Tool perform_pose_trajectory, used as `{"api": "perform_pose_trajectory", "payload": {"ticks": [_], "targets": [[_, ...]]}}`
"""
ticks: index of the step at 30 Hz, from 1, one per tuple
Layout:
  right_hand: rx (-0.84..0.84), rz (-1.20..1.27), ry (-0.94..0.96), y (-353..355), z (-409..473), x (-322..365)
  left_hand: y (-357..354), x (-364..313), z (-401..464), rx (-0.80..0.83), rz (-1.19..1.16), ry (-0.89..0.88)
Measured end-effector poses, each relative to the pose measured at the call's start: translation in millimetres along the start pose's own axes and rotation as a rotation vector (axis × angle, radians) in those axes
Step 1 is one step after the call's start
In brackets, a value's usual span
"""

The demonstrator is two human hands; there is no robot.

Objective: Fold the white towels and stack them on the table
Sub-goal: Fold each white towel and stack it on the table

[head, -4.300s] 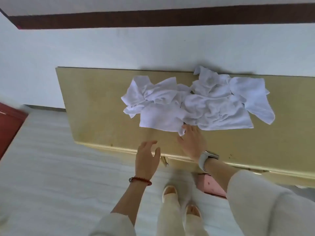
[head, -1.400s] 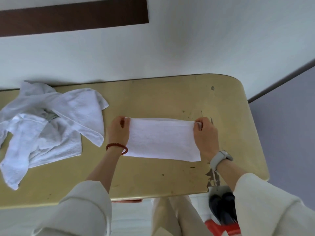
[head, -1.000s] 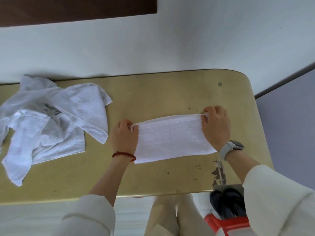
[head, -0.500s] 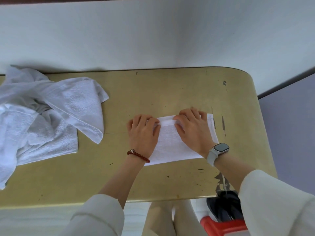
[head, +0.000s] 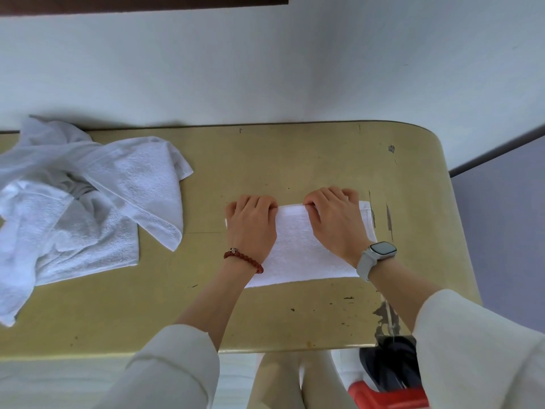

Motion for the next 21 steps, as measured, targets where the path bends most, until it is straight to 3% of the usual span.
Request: {"api": "perform_pose_trajectory", "payload": {"ticks": [9,16,21], "targets": [[0.041,-0.033,-0.030,-10.3,9.1,-3.9,-5.7,-0.2,5.2,0.037,0.026,0.107],[-0.087,-0.071,0.105,10.2,-11.7,6.9,10.3,-8.8,-19.1,-0.084,0.128,-0.038],[0.293,-0.142,0.142,-22.5,-45.1,9.4,-21.2,1.8,-57.7,0.124,0.320,-0.080]]}}
Point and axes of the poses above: each hand's wrist, its own z-axis towards the middle knuckle, its own y-axis out of the back of the hand, x = y × z, the point moved 9 cm from there along z, towards the middle knuckle, and after that the axes turned 12 degrees about y, right-handed, at the moved point
